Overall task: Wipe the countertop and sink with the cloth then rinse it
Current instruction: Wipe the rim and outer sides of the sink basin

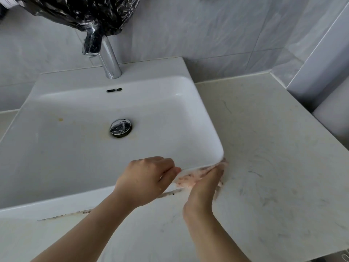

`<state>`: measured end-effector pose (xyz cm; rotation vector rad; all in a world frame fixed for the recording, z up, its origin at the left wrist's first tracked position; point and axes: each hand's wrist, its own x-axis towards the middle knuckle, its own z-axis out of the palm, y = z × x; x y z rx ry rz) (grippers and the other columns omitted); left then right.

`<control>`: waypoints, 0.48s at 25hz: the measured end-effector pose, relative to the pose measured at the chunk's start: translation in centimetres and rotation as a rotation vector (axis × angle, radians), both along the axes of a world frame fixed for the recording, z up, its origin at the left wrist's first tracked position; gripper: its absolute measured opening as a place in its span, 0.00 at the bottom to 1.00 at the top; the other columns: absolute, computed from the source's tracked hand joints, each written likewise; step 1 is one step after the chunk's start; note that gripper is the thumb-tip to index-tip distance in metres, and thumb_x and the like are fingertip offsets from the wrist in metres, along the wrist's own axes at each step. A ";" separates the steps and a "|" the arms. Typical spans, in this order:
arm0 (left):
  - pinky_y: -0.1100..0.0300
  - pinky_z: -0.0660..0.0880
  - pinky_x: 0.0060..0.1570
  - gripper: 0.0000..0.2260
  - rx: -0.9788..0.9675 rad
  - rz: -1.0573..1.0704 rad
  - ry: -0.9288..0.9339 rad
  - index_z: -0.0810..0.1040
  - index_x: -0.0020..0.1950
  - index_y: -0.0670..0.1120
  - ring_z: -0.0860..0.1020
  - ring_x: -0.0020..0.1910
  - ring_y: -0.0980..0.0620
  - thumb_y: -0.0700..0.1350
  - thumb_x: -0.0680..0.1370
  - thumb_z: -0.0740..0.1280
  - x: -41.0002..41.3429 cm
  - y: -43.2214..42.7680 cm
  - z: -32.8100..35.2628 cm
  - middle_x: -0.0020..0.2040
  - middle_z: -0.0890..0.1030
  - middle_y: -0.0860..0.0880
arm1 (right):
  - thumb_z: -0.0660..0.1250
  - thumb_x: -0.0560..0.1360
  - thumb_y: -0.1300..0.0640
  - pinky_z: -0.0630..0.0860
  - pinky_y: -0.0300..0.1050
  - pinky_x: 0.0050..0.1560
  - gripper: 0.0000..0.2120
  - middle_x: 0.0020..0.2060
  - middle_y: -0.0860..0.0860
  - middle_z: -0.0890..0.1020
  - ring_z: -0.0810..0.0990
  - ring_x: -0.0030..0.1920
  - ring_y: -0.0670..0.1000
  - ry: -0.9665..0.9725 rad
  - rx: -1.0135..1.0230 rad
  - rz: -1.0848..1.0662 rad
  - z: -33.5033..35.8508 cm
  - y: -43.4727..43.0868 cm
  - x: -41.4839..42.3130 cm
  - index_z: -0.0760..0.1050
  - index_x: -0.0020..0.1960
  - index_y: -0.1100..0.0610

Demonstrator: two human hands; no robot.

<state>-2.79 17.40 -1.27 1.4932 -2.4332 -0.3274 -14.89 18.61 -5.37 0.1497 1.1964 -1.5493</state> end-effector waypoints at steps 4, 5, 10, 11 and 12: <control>0.59 0.71 0.32 0.25 -0.015 -0.017 0.007 0.74 0.39 0.49 0.72 0.31 0.53 0.62 0.73 0.44 0.1 0.0 -0.1 0.32 0.74 0.52 | 0.61 0.77 0.54 0.63 0.37 0.28 0.14 0.26 0.47 0.67 0.66 0.22 0.45 0.240 0.031 -0.048 2.7 -3.3 -4.0 0.66 0.32 0.50; 0.59 0.71 0.31 0.25 -0.020 -0.021 0.006 0.74 0.39 0.49 0.72 0.31 0.53 0.62 0.74 0.44 0.1 0.0 -0.1 0.32 0.74 0.52 | 0.61 0.76 0.54 0.61 0.37 0.27 0.13 0.25 0.45 0.68 0.66 0.23 0.46 0.253 0.020 -0.059 3.0 -3.5 -4.3 0.68 0.32 0.49; 0.61 0.66 0.32 0.28 -0.042 -0.028 -0.014 0.75 0.43 0.50 0.74 0.35 0.52 0.63 0.71 0.39 0.3 0.0 -0.3 0.36 0.76 0.52 | 0.55 0.73 0.52 0.71 0.47 0.42 0.09 0.43 0.51 0.71 0.71 0.41 0.51 0.545 -0.052 -0.223 0.9 -0.7 2.1 0.66 0.49 0.55; 0.61 0.67 0.33 0.29 -0.039 -0.031 -0.026 0.75 0.46 0.51 0.75 0.37 0.53 0.63 0.70 0.38 0.4 0.1 -0.4 0.39 0.77 0.53 | 0.54 0.73 0.53 0.70 0.46 0.41 0.06 0.43 0.52 0.71 0.71 0.41 0.51 0.524 -0.002 -0.249 1.1 -1.1 1.9 0.66 0.46 0.55; 0.61 0.69 0.36 0.30 -0.032 -0.034 -0.037 0.75 0.48 0.53 0.76 0.40 0.54 0.63 0.70 0.36 0.6 0.1 -0.4 0.41 0.78 0.54 | 0.54 0.74 0.54 0.68 0.44 0.39 0.05 0.44 0.53 0.72 0.71 0.40 0.52 0.475 0.051 -0.234 1.5 -1.9 0.8 0.67 0.45 0.54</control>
